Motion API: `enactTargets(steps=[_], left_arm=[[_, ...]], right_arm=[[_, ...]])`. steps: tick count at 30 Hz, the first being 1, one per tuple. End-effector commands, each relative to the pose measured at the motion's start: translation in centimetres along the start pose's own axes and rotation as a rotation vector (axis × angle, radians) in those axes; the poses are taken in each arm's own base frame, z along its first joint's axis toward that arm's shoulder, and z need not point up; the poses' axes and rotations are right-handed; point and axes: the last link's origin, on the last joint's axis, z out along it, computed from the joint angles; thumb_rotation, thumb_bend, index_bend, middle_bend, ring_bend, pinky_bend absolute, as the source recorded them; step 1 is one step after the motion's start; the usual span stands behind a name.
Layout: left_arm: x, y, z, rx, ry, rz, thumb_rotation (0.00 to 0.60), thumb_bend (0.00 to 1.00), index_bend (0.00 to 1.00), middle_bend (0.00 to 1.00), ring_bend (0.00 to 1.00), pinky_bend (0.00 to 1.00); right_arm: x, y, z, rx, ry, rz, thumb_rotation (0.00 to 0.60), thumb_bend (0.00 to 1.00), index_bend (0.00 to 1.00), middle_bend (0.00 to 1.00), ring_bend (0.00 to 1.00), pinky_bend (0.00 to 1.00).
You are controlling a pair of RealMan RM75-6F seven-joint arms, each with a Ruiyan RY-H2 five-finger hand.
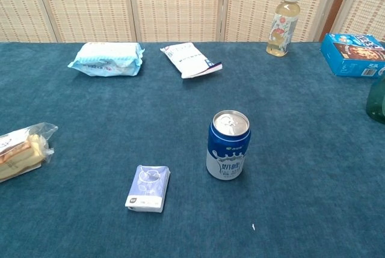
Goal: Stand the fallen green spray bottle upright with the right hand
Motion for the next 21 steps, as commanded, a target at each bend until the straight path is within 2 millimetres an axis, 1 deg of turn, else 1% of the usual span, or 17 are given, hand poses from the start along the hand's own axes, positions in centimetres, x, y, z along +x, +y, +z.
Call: enactTargets(steps=[1,7,12,17,21], left_arm=[[0.0,0.1,0.0,0.001,-0.001,0.0,0.6,0.5,0.22,0.07,0.0,0.0],[-0.1,0.2,0.0,0.0,-0.004,0.004,0.6,0.5,0.22,0.07,0.0,0.0],[-0.1,0.3,0.0,0.003,-0.005,0.006,0.6,0.5,0.22,0.07,0.0,0.0],[0.1,0.5,-0.1,-0.001,0.002,0.007,0.6,0.51,0.22,0.07,0.0,0.0],[0.2,0.6,-0.2,-0.005,0.005,0.01,0.6,0.51,0.22,0.07,0.0,0.0]], right_arm=[[0.0,0.1,0.0,-0.002,0.0,0.006,0.6,0.13,0.18,0.28,0.24,0.3],[0.2,0.2,0.0,0.0,0.003,0.012,0.6,0.13,0.12,0.23,0.2,0.26],[0.5,0.1,0.0,0.009,0.009,0.014,0.6,0.12,0.11,0.19,0.17,0.22],[0.9,0.1,-0.1,0.014,0.019,0.019,0.6,0.12,0.1,0.16,0.13,0.14],[1.2,0.2,-0.3,0.015,0.027,0.019,0.6,0.12,0.1,0.14,0.1,0.12]])
